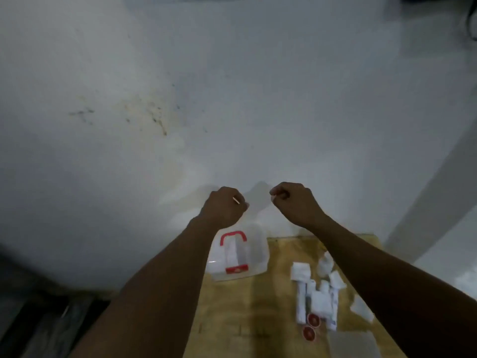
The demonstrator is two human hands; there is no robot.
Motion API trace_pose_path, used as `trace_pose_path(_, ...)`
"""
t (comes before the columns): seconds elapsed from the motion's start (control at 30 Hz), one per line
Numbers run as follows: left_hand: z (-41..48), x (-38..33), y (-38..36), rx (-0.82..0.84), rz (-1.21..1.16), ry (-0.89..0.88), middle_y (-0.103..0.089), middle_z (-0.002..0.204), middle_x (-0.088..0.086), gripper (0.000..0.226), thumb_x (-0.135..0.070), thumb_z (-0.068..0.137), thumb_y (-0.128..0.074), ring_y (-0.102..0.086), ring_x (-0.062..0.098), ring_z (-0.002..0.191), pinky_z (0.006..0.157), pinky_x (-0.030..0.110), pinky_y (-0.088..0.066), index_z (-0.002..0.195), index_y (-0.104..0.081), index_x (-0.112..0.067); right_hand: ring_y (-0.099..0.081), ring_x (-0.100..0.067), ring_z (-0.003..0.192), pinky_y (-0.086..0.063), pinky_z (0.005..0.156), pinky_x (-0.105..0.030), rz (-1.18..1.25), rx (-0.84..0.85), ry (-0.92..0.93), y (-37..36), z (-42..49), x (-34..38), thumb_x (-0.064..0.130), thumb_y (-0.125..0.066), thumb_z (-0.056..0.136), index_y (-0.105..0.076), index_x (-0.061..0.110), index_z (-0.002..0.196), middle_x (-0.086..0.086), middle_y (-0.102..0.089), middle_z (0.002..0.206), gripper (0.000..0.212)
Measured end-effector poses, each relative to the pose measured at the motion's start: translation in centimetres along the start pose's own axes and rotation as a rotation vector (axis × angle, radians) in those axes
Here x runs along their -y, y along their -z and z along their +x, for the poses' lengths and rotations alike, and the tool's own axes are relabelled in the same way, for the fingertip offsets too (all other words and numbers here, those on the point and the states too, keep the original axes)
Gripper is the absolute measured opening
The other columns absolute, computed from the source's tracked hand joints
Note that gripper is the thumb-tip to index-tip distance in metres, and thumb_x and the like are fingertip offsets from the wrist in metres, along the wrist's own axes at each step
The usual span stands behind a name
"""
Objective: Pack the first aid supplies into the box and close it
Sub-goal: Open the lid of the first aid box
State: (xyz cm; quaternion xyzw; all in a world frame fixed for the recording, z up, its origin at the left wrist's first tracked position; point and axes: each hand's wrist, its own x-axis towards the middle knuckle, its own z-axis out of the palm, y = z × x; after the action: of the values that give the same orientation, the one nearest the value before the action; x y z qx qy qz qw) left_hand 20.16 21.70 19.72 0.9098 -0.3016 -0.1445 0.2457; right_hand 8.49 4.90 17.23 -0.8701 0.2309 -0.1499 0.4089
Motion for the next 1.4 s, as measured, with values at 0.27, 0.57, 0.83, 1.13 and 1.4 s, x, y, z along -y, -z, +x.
trace_pose_path(0.27, -2.2, 14.7, -6.3, -0.179, -0.177, 0.297, -0.06, 0.135, 0.011, 0.051, -0.045, 0.094, -0.063, -0.06, 0.025, 0.119, 0.093, 0.028, -0.041, 0.135, -0.057, -0.016, -0.053, -0.024, 0.12, -0.039, 0.103, -0.031, -0.123, 0.065, -0.034, -12.6, -0.5, -6.0, 0.03, -0.067, 0.088, -0.059, 0.018, 0.125, -0.008, -0.059, 0.127, 0.041)
trace_pose_path(0.57, -2.4, 19.5, -15.1, -0.258, -0.361, 0.302, -0.052, 0.149, 0.01, 0.068, -0.057, 0.095, -0.054, -0.053, 0.033, 0.131, 0.107, 0.047, -0.047, 0.151, -0.037, -0.022, -0.054, -0.024, 0.118, -0.038, 0.089, -0.025, -0.032, -0.069, -0.073, -18.7, -1.7, -11.0, 0.039, -0.061, 0.092, -0.041, 0.02, 0.139, -0.009, -0.05, 0.136, 0.055)
trace_pose_path(0.83, -5.9, 21.1, -17.1, -0.37, -0.255, 0.191, -0.049, 0.153, 0.008, 0.076, -0.069, 0.092, -0.046, -0.049, 0.033, 0.136, 0.111, 0.051, -0.042, 0.151, -0.041, -0.022, -0.054, -0.028, 0.123, -0.039, 0.089, -0.031, -0.036, -0.101, 0.038, -19.0, -5.1, -12.3, 0.046, -0.059, 0.09, -0.043, 0.019, 0.139, -0.012, -0.053, 0.137, 0.058)
trace_pose_path(1.13, -15.3, 20.4, -18.7, -0.321, -0.212, 0.119, -0.052, 0.15, 0.009, 0.077, -0.069, 0.09, -0.048, -0.053, 0.034, 0.132, 0.107, 0.052, -0.046, 0.148, -0.047, -0.019, -0.052, -0.03, 0.125, -0.043, 0.098, -0.04, -0.056, -0.119, 0.034, -17.7, -16.4, -12.7, 0.051, -0.056, 0.091, -0.041, 0.019, 0.14, -0.012, -0.05, 0.142, 0.06)
trace_pose_path(1.4, -17.8, 19.9, -19.7, -0.345, -0.238, 0.132, -0.047, 0.152, 0.013, 0.079, -0.067, 0.092, -0.049, -0.052, 0.037, 0.13, 0.101, 0.052, -0.051, 0.152, -0.04, -0.016, -0.053, -0.029, 0.124, -0.043, 0.101, -0.042, -0.07, -0.12, 0.044, -17.4, -19.1, -12.8, 0.053, -0.053, 0.092, -0.041, 0.019, 0.142, -0.013, -0.05, 0.142, 0.062)
